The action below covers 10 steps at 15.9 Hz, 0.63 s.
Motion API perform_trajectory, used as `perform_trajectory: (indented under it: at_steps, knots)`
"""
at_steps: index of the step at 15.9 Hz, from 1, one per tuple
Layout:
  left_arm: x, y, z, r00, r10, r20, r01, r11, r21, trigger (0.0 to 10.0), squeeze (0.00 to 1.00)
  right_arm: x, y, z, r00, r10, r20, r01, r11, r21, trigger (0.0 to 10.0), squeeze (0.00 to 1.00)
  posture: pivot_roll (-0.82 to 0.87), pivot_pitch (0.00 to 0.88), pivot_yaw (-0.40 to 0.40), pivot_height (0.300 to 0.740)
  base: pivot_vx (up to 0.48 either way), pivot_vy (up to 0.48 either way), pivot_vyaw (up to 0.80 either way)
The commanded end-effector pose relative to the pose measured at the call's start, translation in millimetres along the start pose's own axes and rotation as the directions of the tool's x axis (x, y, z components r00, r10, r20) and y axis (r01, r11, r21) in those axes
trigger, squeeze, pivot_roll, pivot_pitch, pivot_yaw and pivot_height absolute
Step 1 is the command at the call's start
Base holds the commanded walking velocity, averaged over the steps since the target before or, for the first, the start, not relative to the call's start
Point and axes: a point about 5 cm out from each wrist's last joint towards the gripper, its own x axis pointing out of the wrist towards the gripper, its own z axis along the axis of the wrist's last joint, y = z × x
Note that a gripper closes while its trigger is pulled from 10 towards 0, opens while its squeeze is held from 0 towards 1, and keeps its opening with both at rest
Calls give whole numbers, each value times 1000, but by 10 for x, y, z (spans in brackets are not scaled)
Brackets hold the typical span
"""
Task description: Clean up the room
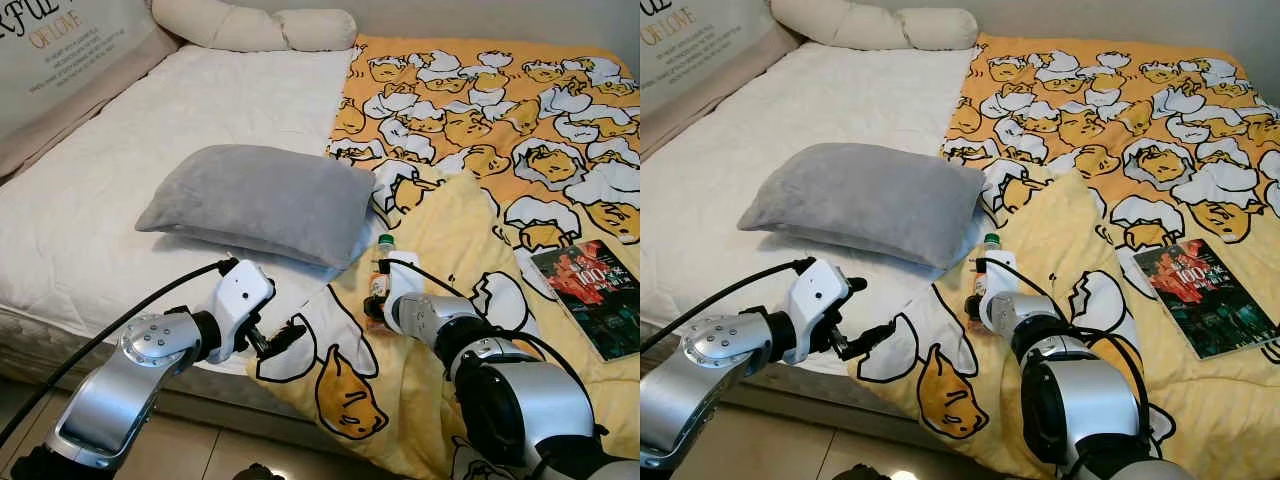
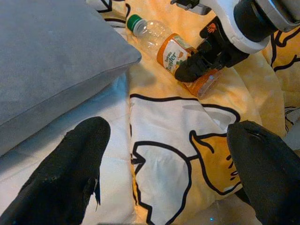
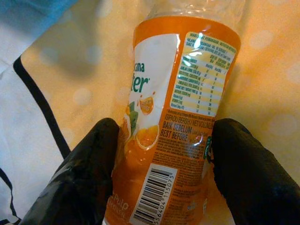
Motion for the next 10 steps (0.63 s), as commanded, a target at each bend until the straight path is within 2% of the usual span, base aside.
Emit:
perform_trajectory:
  at_steps: [1, 6, 10]
  knots:
    - [-10, 2, 14, 1000, -5, -8, 5, 1000, 12, 10000, 0, 25, 2, -133, 999, -5, -52, 6, 1000, 11, 0, 0, 139, 55, 43, 740, 0, 0, 0]
    - [2, 13, 20, 1000, -3, -10, 3, 1000, 13, 10000, 0, 18, -37, -75, 1000, 5, -15, -4, 998, 62, 0, 0, 138, 25, 38, 740, 0, 0, 0]
    - [-17, 98, 54, 999, 48, 12, -48, 999, 8, 10000, 0, -45, -102, 179, 993, 67, 97, -80, 988, 134, 0, 0, 128, 0, 29, 740, 0, 0, 0]
